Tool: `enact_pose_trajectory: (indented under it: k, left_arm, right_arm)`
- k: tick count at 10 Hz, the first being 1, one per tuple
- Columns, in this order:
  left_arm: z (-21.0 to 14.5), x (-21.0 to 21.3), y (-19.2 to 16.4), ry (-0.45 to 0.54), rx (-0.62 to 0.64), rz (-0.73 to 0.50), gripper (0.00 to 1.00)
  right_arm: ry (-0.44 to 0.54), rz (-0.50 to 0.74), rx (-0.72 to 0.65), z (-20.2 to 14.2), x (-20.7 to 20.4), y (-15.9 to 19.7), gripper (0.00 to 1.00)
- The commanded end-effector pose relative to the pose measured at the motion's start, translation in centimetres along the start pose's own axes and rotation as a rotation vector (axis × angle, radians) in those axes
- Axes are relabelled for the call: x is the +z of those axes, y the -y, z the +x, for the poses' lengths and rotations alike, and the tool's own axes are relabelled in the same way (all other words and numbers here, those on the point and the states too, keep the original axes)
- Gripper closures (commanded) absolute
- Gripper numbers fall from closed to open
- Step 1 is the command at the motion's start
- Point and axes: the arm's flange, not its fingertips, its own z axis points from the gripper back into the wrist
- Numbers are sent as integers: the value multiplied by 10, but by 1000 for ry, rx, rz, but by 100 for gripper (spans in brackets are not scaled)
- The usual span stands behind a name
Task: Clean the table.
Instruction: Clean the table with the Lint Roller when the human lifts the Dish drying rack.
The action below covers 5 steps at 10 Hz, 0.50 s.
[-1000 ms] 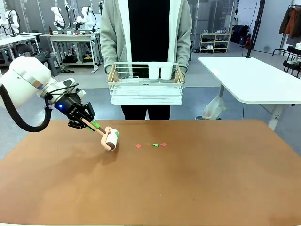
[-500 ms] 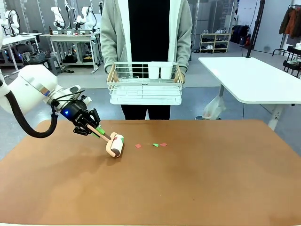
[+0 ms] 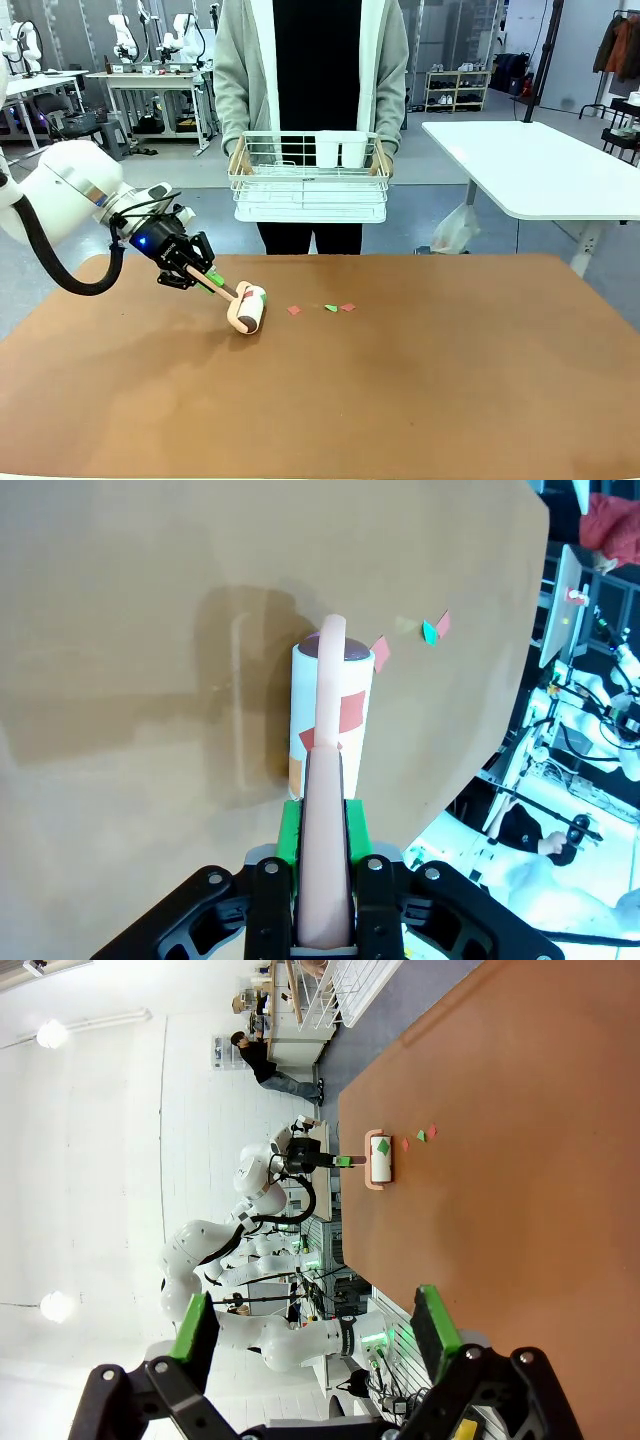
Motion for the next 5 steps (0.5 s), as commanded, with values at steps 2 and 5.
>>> enact_pose_trajectory:
  k: [2,5]
  left_arm:
    - [-19,-50,-3,0,41,37,79]
    - [-5,-108,28,-10,-9,-21,79]
  right_arm:
    - [0,9,2,-2,0,-3,0]
    - [0,9,2,-2,0,-3,0]
